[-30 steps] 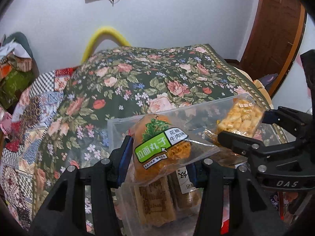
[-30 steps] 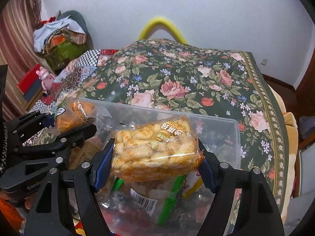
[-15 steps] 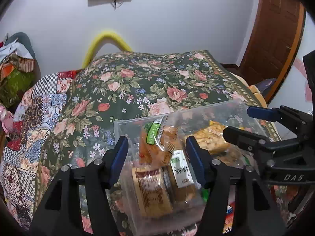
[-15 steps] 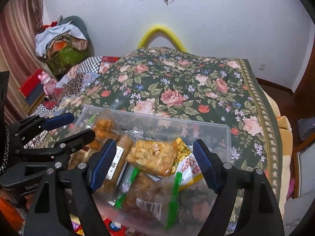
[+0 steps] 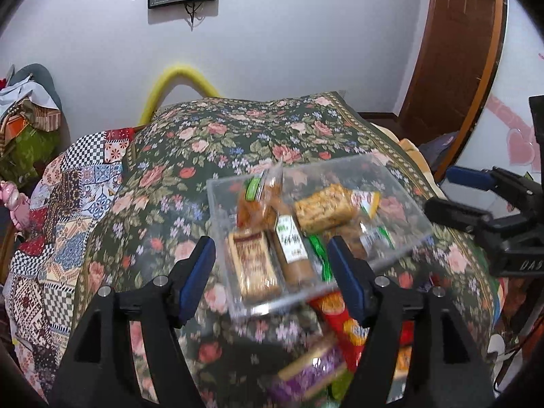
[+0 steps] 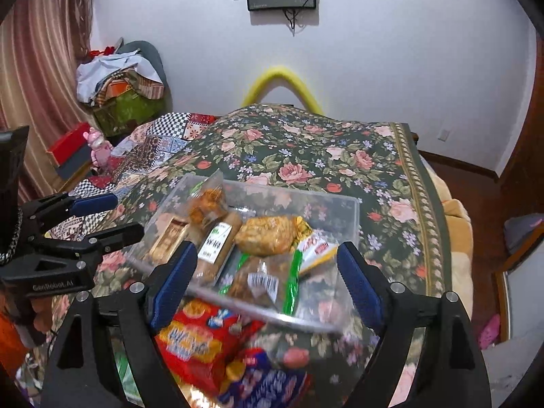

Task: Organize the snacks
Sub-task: 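Reach the left tool toward the purple wafer while the right reaches the blue biscuit bag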

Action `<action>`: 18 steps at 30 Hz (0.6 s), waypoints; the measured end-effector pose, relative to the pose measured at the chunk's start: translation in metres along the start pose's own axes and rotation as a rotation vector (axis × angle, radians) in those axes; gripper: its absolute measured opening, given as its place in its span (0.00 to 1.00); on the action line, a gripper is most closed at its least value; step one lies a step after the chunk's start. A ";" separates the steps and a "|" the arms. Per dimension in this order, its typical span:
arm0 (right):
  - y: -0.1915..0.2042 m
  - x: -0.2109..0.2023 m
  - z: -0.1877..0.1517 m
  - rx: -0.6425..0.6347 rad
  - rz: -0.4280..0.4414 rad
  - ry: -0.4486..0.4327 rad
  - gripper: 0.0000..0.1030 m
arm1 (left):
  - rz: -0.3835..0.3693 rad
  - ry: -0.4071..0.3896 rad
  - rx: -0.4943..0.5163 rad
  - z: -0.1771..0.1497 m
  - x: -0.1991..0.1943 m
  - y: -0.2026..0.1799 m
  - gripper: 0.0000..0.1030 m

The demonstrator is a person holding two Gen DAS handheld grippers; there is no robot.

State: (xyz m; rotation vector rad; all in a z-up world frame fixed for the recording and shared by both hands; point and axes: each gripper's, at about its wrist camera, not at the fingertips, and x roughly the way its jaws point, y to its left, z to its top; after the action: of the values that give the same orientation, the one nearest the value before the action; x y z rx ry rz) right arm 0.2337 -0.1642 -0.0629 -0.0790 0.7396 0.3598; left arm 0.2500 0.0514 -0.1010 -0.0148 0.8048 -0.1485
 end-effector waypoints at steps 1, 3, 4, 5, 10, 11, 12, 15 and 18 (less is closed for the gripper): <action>0.000 -0.004 -0.004 0.006 0.007 0.000 0.81 | -0.004 0.005 -0.003 -0.006 -0.004 0.000 0.67; -0.002 -0.008 -0.014 0.028 0.032 0.015 0.82 | -0.012 0.021 -0.009 -0.016 -0.008 0.001 0.67; -0.003 -0.010 -0.018 0.035 0.039 0.021 0.82 | -0.012 0.027 -0.011 -0.021 -0.010 0.002 0.67; -0.004 -0.011 -0.023 0.042 0.041 0.025 0.82 | -0.012 0.034 -0.013 -0.026 -0.012 0.002 0.67; -0.005 -0.017 -0.047 0.068 0.039 0.054 0.82 | -0.028 0.085 -0.024 -0.056 -0.014 0.002 0.67; -0.006 -0.017 -0.053 0.074 0.036 0.064 0.82 | -0.030 0.096 -0.022 -0.062 -0.013 0.002 0.67; -0.006 -0.017 -0.058 0.079 0.032 0.072 0.82 | -0.032 0.110 -0.017 -0.068 -0.011 0.000 0.67; -0.009 -0.012 -0.076 0.099 0.023 0.108 0.82 | -0.037 0.153 0.001 -0.085 -0.004 -0.004 0.67; -0.012 -0.001 -0.093 0.126 0.032 0.158 0.82 | -0.055 0.189 0.015 -0.098 0.005 -0.009 0.67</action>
State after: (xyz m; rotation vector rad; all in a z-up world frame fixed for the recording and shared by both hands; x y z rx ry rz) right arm 0.1769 -0.1946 -0.1315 0.0238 0.9194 0.3394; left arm 0.1816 0.0463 -0.1717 -0.0089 0.9921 -0.2096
